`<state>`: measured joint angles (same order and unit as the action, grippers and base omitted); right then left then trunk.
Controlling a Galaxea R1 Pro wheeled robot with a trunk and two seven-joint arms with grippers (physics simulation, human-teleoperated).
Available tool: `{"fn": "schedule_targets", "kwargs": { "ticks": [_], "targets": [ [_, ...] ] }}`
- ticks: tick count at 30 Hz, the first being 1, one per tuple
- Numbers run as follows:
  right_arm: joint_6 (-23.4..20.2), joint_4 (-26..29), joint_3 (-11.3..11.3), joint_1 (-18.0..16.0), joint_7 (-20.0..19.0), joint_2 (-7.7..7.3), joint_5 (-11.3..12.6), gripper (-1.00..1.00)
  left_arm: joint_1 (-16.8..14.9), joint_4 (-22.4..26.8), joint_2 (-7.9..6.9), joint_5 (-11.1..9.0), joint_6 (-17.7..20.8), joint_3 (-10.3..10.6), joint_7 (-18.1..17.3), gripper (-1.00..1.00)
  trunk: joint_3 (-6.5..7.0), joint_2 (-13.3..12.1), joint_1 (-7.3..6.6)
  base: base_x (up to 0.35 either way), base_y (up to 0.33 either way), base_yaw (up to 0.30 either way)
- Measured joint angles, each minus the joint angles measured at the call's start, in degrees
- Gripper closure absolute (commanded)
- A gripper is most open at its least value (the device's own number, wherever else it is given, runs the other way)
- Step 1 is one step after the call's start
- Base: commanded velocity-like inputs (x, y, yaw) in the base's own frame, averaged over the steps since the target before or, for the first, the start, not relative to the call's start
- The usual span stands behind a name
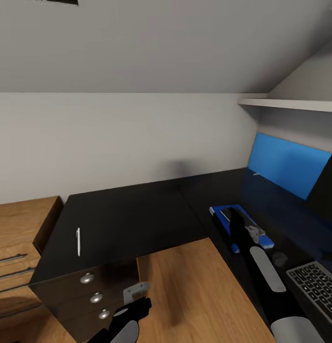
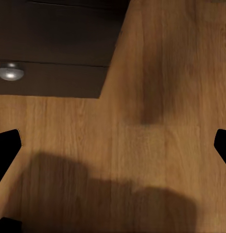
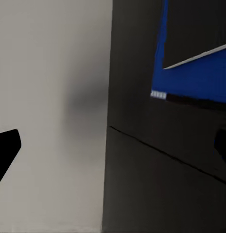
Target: In the bedroom, organize the workspace by keeping the computer under the desk, ensuring the monitor is on the desk, placing the keyboard on the desk next to the monitor, placing the mouse on the desk next to the keyboard, moving the folder from the swivel chair onto the desk next to the mouse, stacking the notebook on top of the folder with the pen on top of the notebook, and positioning the swivel chair next to the desk.
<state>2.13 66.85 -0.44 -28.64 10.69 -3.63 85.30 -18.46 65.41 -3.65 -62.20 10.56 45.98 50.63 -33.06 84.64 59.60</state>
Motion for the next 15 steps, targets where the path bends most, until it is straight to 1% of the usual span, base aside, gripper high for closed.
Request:
{"fn": "schedule_targets", "kwargs": {
  "ticks": [2, 3, 4, 6, 8, 9, 10, 11, 12, 13, 15],
  "targets": [
    [0.05, -0.09, 1.02, 0.00, 0.06, 0.43, -1.04, -1.00, 0.00, 0.00, 0.00, 0.00, 0.00, 0.00, 0.00, -1.00, 0.00, 0.00, 0.00, 0.000, 0.000, 0.276],
    [0.06, -0.10, 1.19, 0.00, 0.07, 0.58, -1.36, -1.00, 0.00, 0.00, 0.00, 0.00, 0.00, 0.00, 0.00, -1.00, 0.00, 0.00, 0.00, 0.000, 0.000, 0.276],
    [0.08, -0.14, 1.46, 0.00, 0.08, 0.91, -2.16, -1.00, 0.00, 0.00, 0.00, 0.02, 0.00, 0.00, 0.00, -1.00, 0.00, 0.00, 0.00, 0.000, 0.000, 0.277],
    [0.23, -0.22, 1.79, 0.00, 0.13, 1.90, -4.97, -1.00, 0.00, 0.00, 0.00, 0.06, 0.00, 0.00, 0.00, -1.00, 0.00, 0.00, 0.00, 0.000, 0.000, 0.277],
    [0.27, -0.29, 1.85, 0.00, 0.14, 2.48, -6.52, -1.00, 0.00, 0.00, 0.00, 0.10, -0.02, 0.00, 0.00, -1.00, 0.00, 0.00, 0.00, 0.000, 0.000, 0.277],
    [0.30, -0.36, 1.99, 0.01, 0.18, 3.68, -9.74, -1.00, 0.00, 0.01, 0.00, 0.14, -0.14, 0.00, 0.00, -1.00, 0.00, 0.00, 0.00, 0.000, 0.000, 0.277],
    [0.31, -0.41, 2.00, 0.00, 0.18, 4.34, -11.47, -1.00, 0.00, 0.04, 0.00, 0.16, -0.19, 0.00, 0.03, -1.00, 0.00, 0.00, 0.00, 0.000, 0.000, 0.277],
    [0.32, -0.46, 2.00, 0.00, 0.20, 4.63, -12.25, -1.00, 0.00, 0.05, 0.00, 0.16, -0.21, 0.00, 0.04, -1.00, 0.00, 0.00, 0.00, 0.000, 0.000, 0.277],
    [0.34, -0.70, 2.01, 0.00, 0.23, 5.13, -13.58, -1.00, 0.00, 0.03, 0.00, 0.17, -0.23, 0.00, 0.06, -1.00, 0.00, 0.00, 0.00, 0.000, 0.000, 0.277],
    [0.35, -0.89, 2.01, 0.00, 0.24, 5.33, -14.18, -1.00, 0.00, 0.03, 0.00, 0.17, -0.24, 0.00, 0.07, -1.00, 0.00, 0.00, 0.00, 0.000, 0.000, 0.277],
    [0.39, -2.32, 2.05, -0.03, 0.26, 6.00, -16.03, -1.00, 0.00, 0.01, 0.00, 0.21, -0.26, 0.00, 0.06, -1.00, 0.00, 0.00, 0.00, 0.000, 0.000, 0.277]
  ]
}}
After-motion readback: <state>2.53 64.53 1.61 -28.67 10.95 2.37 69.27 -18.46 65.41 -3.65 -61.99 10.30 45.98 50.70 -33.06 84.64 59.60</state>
